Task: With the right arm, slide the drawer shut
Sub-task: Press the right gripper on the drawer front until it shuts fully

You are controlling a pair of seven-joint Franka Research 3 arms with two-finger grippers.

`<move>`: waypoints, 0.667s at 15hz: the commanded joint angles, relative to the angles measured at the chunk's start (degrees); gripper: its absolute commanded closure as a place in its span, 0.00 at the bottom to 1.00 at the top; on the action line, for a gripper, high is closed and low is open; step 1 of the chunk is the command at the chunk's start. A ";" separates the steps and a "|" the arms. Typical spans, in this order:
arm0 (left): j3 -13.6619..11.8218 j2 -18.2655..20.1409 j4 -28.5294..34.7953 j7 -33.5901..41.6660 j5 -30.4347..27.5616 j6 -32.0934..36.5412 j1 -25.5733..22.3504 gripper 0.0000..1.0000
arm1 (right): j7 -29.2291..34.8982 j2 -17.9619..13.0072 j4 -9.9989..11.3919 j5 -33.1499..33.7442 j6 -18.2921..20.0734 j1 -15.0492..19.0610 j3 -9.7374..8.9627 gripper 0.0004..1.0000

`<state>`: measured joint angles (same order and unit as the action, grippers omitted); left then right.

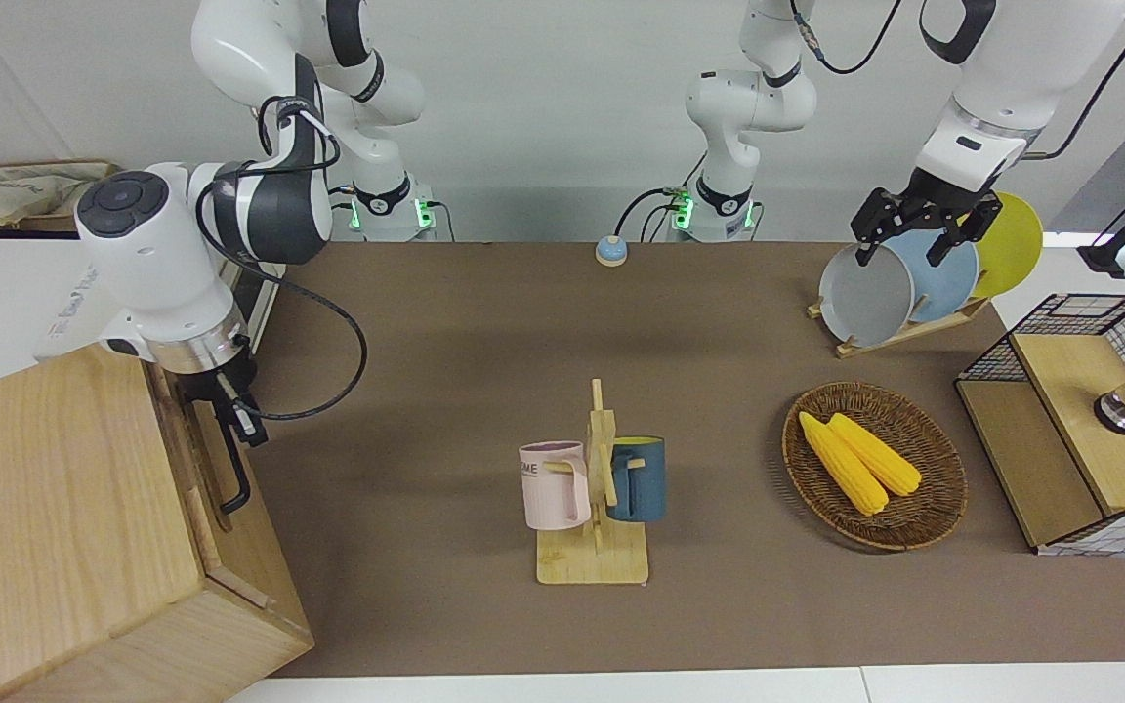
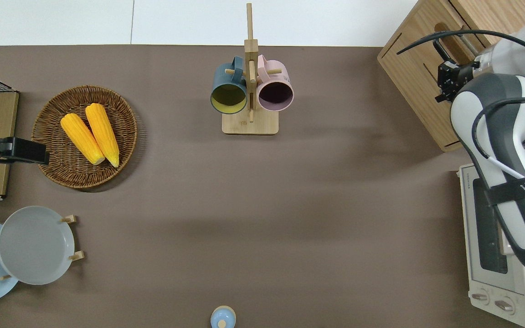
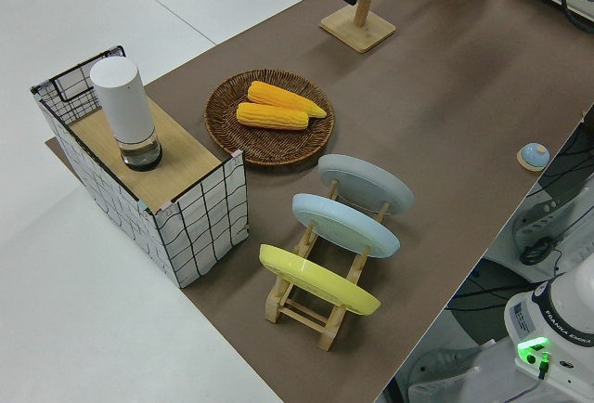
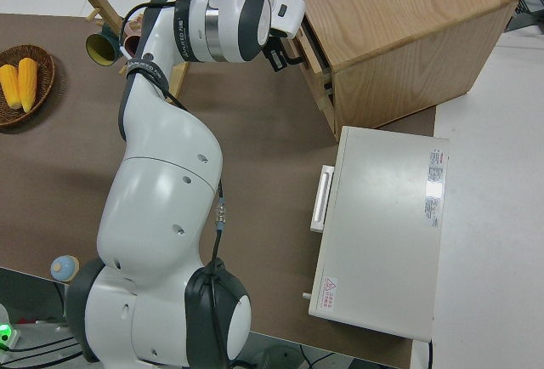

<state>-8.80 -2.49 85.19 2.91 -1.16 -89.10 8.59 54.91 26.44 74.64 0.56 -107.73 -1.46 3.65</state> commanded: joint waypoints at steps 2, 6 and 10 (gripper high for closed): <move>-0.95 -0.76 -1.17 0.43 0.72 -0.02 0.99 0.00 | -3.58 0.46 -0.90 -0.64 -0.37 3.47 -1.19 1.00; -0.95 -0.76 -1.17 0.43 0.72 -0.02 0.99 0.00 | -4.29 0.37 -0.90 -0.56 -0.37 6.37 -4.17 1.00; -0.95 -0.76 -1.17 0.43 0.72 -0.02 0.99 0.00 | -4.73 0.46 -1.08 -0.56 -0.28 7.08 -4.45 1.00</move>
<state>-8.80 -2.49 85.19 2.91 -1.16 -89.10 8.59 53.62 26.36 74.64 -0.09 -107.46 2.76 -0.76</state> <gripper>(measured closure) 0.009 0.991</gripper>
